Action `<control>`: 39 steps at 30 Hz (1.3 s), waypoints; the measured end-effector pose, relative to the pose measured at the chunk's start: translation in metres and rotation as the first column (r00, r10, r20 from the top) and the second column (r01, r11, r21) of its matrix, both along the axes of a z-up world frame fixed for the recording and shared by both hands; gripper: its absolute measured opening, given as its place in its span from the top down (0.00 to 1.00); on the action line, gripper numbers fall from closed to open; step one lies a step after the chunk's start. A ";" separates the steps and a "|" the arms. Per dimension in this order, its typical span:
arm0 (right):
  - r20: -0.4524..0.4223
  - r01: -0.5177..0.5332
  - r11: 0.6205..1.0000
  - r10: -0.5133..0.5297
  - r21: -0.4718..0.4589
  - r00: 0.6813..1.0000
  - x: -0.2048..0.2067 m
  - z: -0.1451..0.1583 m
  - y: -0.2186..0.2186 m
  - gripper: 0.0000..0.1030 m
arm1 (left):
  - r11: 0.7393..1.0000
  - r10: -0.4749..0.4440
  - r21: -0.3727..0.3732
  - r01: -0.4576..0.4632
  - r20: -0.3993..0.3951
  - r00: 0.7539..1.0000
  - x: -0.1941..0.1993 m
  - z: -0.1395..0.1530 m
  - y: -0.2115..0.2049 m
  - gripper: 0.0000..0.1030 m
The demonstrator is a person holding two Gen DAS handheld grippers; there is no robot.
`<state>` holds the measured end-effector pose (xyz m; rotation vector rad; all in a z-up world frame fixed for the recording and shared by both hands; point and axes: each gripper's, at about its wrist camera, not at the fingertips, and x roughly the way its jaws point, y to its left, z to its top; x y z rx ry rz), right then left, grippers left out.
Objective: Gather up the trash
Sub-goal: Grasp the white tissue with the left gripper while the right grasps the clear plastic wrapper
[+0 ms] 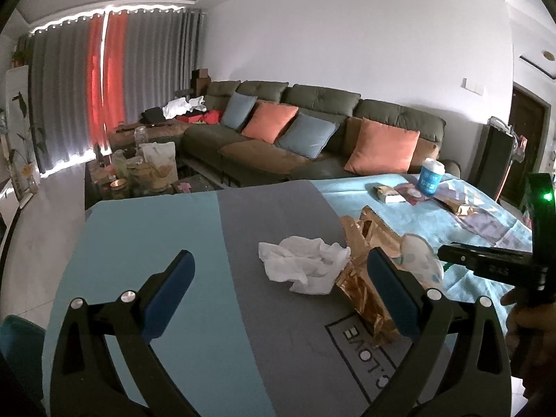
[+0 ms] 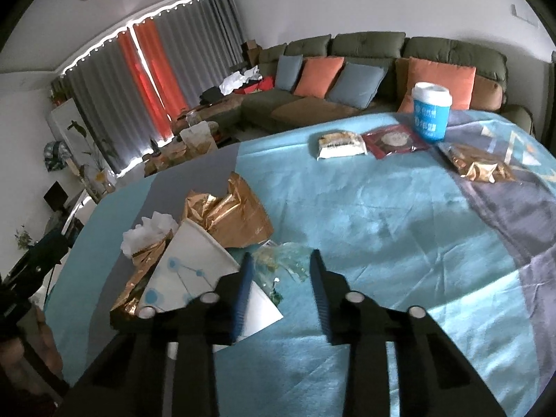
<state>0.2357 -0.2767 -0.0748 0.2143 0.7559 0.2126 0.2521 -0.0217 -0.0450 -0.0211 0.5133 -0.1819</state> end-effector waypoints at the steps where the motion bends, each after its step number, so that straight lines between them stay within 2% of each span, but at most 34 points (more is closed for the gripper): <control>1: -0.003 -0.002 1.000 0.002 0.008 1.000 0.000 -0.001 0.000 0.75 | 1.000 -0.001 0.001 0.001 -0.004 1.000 0.002 -0.002 -0.001 0.05; 5: -0.010 -0.009 0.999 0.009 0.038 1.000 0.001 -0.002 -0.001 0.83 | 1.000 -0.006 0.005 0.007 -0.032 0.999 0.017 -0.010 -0.005 0.05; 6: -0.008 -0.010 0.999 0.010 0.042 1.000 0.001 -0.001 -0.002 0.87 | 1.000 -0.009 0.002 0.009 -0.047 0.999 0.021 -0.013 -0.005 0.05; 10: -0.004 -0.011 0.998 0.011 0.062 1.000 0.000 -0.001 -0.004 0.88 | 1.000 -0.018 -0.018 0.016 -0.102 0.995 0.038 -0.022 -0.008 0.05; 15: 0.017 -0.003 0.997 0.001 0.080 1.000 -0.003 0.005 -0.010 0.90 | 0.994 -0.047 -0.106 0.026 -0.192 0.980 0.059 -0.035 -0.006 0.05; 21: 0.025 0.006 0.996 -0.008 0.088 1.000 -0.003 0.009 -0.015 0.91 | 0.986 -0.082 -0.164 0.038 -0.275 0.958 0.084 -0.051 -0.010 0.07; 25: 0.025 0.006 0.996 -0.009 0.089 1.000 -0.002 0.009 -0.016 0.91 | 0.979 -0.089 -0.202 0.021 -0.336 0.938 0.098 -0.064 -0.010 0.34; 29: 0.023 0.008 0.996 -0.010 0.088 1.000 -0.002 0.010 -0.017 0.91 | 0.974 -0.091 -0.227 0.009 -0.351 0.932 0.105 -0.069 -0.007 0.53; 31: 0.023 0.009 0.996 -0.011 0.089 1.000 -0.002 0.010 -0.017 0.91 | 0.972 -0.101 -0.234 0.016 -0.352 0.930 0.104 -0.070 -0.005 0.75; 33: 0.024 0.011 0.996 -0.014 0.089 1.000 -0.003 0.010 -0.019 0.91 | 0.969 -0.110 -0.245 0.019 -0.364 0.925 0.106 -0.072 -0.004 0.91; 34: 0.026 0.012 0.996 -0.014 0.089 1.000 -0.004 0.010 -0.019 0.90 | 0.968 -0.109 -0.249 0.017 -0.364 0.925 0.105 -0.072 -0.004 0.94; 39: 0.043 0.014 0.996 -0.018 0.088 0.999 -0.008 0.013 -0.019 0.91 | 0.967 -0.101 -0.254 0.015 -0.327 0.939 0.097 -0.065 -0.002 0.97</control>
